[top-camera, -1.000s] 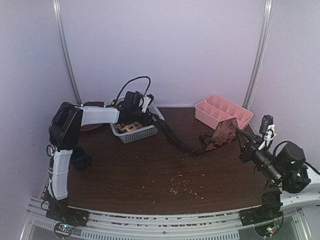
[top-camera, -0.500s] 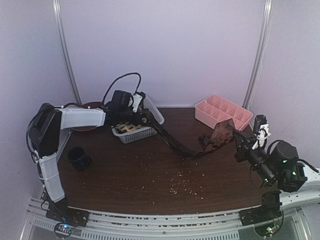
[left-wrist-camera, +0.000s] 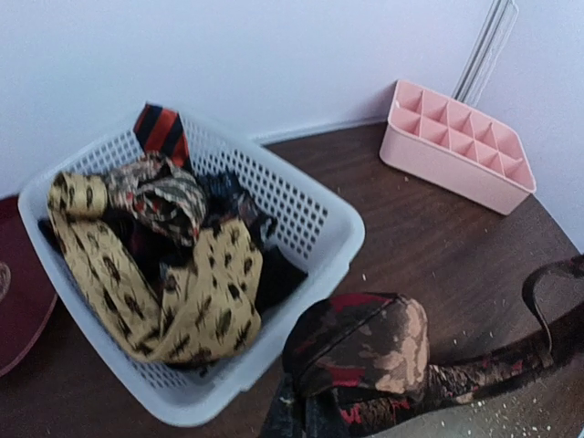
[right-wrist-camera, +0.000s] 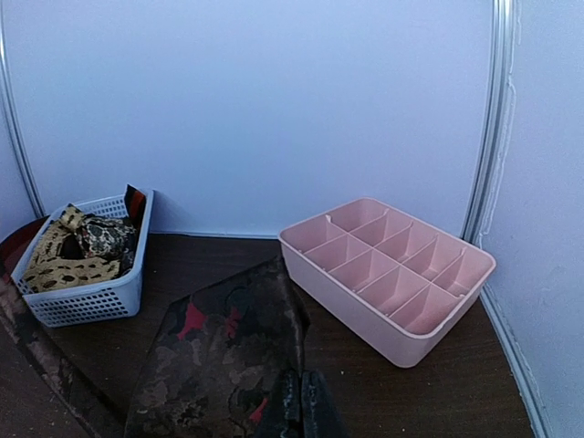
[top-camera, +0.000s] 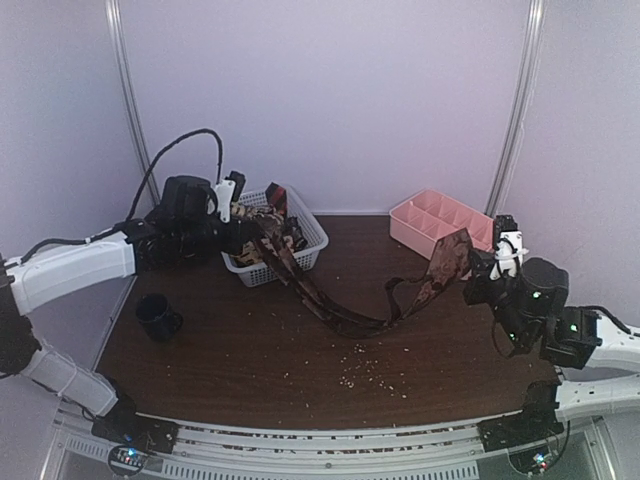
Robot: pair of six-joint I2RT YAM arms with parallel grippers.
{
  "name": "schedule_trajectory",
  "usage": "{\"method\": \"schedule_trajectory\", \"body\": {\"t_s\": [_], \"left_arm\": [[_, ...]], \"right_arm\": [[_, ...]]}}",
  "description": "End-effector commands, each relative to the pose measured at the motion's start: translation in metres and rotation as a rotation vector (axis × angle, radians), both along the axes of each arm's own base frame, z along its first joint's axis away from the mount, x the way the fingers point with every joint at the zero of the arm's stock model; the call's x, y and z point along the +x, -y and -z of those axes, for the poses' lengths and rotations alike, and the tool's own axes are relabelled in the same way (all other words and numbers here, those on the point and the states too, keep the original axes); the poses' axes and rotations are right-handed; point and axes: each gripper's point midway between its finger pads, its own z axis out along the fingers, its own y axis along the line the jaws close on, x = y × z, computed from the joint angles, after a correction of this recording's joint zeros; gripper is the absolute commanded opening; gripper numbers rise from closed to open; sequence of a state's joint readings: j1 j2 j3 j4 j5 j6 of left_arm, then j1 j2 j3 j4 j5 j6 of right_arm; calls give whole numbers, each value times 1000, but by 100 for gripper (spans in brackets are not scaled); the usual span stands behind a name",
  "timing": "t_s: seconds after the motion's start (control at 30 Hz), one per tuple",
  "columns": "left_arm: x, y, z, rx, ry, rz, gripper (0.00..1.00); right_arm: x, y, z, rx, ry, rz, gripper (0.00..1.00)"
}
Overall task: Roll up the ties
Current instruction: Pick up the tie from the center of the board.
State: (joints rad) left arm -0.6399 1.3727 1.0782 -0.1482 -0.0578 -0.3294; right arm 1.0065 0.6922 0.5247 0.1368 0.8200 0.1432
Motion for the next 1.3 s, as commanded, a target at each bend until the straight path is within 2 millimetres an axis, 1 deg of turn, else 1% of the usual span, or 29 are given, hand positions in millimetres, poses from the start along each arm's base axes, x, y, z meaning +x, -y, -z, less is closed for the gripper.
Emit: {"method": "schedule_trajectory", "body": {"t_s": [0.0,0.07,0.17,0.2,0.27,0.33,0.37,0.43,0.5,0.53,0.57,0.6,0.73,0.83,0.93,1.0,1.07,1.17,1.27], "left_arm": [[-40,-5,37,-54,-160,-20,0],[-54,-4,54,-63,-210,-19,0],[-70,0,74,-52,-254,-5,0],[-73,-1,81,-44,-267,-8,0],[-78,-3,90,-38,-282,-15,0],[-81,-4,95,-38,-289,-15,0],[-82,-4,97,-37,-291,-16,0],[-83,-4,96,-39,-287,-13,0],[-84,-6,95,-37,-281,-16,0],[-84,-7,94,-36,-275,-20,0],[-84,-9,93,-33,-272,-26,0],[-84,-11,93,-31,-270,-32,0],[-88,-14,98,-29,-277,-34,0],[-93,-16,103,-29,-286,-28,0],[-96,-16,106,-35,-288,-21,0],[-96,-17,107,-37,-286,-19,0],[-96,-17,108,-36,-286,-19,0],[-96,-17,109,-34,-284,-19,0],[-96,-16,110,-35,-284,-15,0]], "right_arm": [[15,12,18,20,-71,45,4],[17,20,30,57,-132,105,20],[15,28,37,147,-220,182,43],[14,29,38,183,-246,200,49],[14,28,42,245,-286,232,55],[14,28,50,287,-317,272,57],[16,26,58,302,-334,293,58],[21,23,71,287,-359,337,61],[27,18,83,206,-384,358,66],[32,14,86,155,-384,356,67],[36,15,92,108,-393,375,67],[40,21,98,88,-406,415,67],[47,59,127,97,-458,603,67],[55,73,146,91,-505,657,66],[64,75,158,81,-538,668,65],[68,72,166,81,-559,659,64],[71,71,175,83,-579,656,63],[72,74,186,74,-598,682,63],[77,71,199,72,-623,672,61]]}}
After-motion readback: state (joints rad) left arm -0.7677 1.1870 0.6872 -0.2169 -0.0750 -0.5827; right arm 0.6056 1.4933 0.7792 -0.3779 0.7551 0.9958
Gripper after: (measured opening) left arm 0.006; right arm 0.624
